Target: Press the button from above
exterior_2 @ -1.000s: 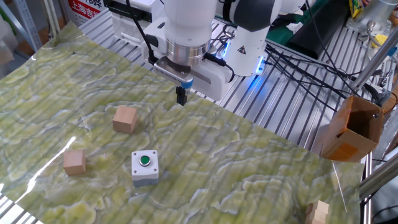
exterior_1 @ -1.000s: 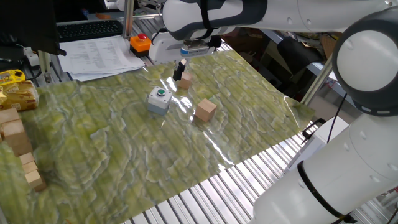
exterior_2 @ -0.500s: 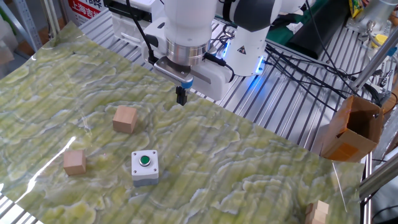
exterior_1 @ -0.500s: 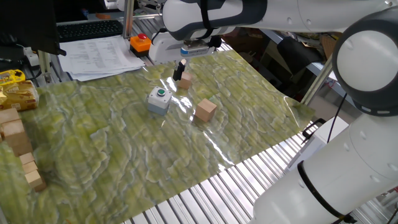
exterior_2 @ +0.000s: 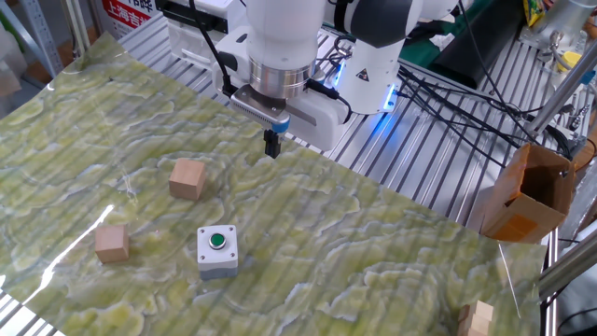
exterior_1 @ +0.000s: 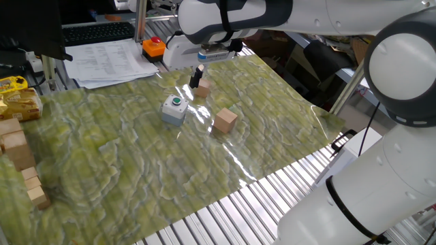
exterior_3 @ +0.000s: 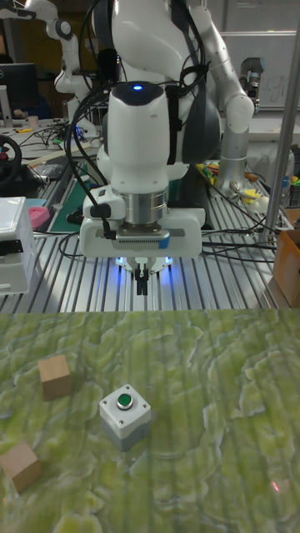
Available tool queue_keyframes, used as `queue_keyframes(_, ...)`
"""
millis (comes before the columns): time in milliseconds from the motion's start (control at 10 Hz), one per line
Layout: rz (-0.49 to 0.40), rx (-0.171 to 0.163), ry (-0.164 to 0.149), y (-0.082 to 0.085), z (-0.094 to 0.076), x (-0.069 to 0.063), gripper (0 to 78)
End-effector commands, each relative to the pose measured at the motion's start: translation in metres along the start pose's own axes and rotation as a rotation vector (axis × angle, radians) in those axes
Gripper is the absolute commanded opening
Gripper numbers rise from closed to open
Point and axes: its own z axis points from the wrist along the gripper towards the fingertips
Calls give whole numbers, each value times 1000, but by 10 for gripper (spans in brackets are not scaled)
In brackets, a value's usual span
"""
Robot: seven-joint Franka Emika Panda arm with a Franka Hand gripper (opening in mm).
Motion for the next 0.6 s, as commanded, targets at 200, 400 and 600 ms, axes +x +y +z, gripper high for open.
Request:
queue_keyframes(200, -20, 29, 17, 0, 0, 0, 0)
queue_keyframes(400, -22, 29, 14, 0, 0, 0, 0)
queue_keyframes(600, -22, 28, 1, 1, -2, -1, 0)
